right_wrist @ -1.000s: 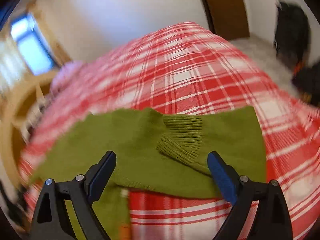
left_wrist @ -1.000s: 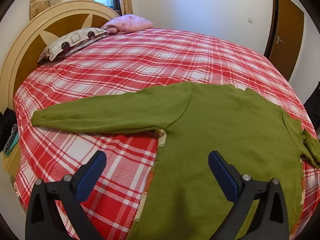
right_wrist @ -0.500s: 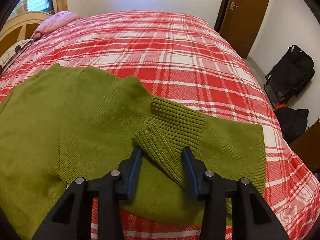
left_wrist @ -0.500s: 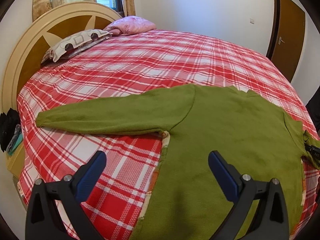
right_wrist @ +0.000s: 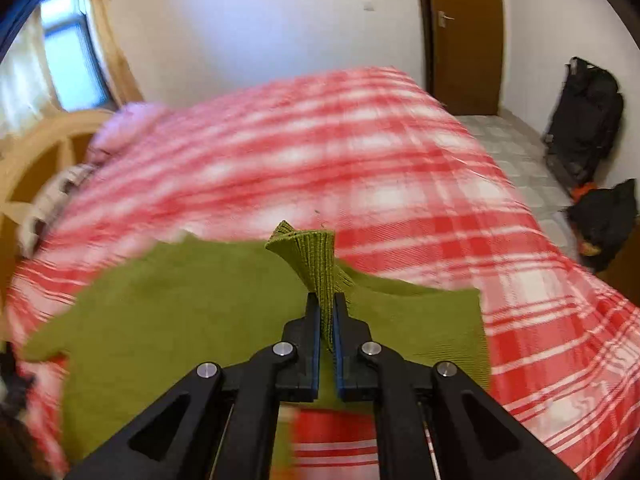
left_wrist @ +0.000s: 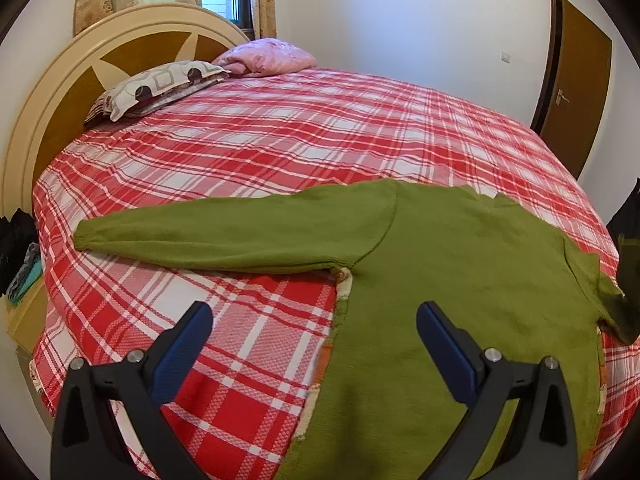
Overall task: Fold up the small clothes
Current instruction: 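Carry the cuff across the sweater body with the right gripper and release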
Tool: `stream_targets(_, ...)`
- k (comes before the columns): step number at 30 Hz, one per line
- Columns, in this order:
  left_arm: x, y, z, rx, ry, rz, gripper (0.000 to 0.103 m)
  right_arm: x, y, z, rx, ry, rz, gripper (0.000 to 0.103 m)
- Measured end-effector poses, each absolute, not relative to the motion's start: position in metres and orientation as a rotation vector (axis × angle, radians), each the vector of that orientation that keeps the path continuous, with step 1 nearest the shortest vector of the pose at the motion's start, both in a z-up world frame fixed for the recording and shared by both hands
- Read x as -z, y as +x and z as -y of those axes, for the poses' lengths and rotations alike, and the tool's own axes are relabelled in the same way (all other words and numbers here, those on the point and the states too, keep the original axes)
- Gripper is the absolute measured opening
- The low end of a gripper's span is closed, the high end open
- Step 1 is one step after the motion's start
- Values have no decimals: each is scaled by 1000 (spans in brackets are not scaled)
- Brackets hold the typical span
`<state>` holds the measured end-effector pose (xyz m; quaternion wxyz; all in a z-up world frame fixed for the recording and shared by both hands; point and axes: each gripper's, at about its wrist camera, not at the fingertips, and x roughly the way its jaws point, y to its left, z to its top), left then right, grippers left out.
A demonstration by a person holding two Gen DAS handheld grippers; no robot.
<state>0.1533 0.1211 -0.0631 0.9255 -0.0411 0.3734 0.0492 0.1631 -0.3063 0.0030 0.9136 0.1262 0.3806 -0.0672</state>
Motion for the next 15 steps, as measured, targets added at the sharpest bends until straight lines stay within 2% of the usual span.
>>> stream_targets(3,62,151,-124,-100,-85,-757,103,-31,172,256,13,303,-730,5)
stream_targets(7,62,149,-131,-99,-102,-751,103,-41,191,181,-123,285,-694,5)
stream_targets(15,63,146,-162,-152,-128,-736,103,24,245,66,-186,235,-736,5)
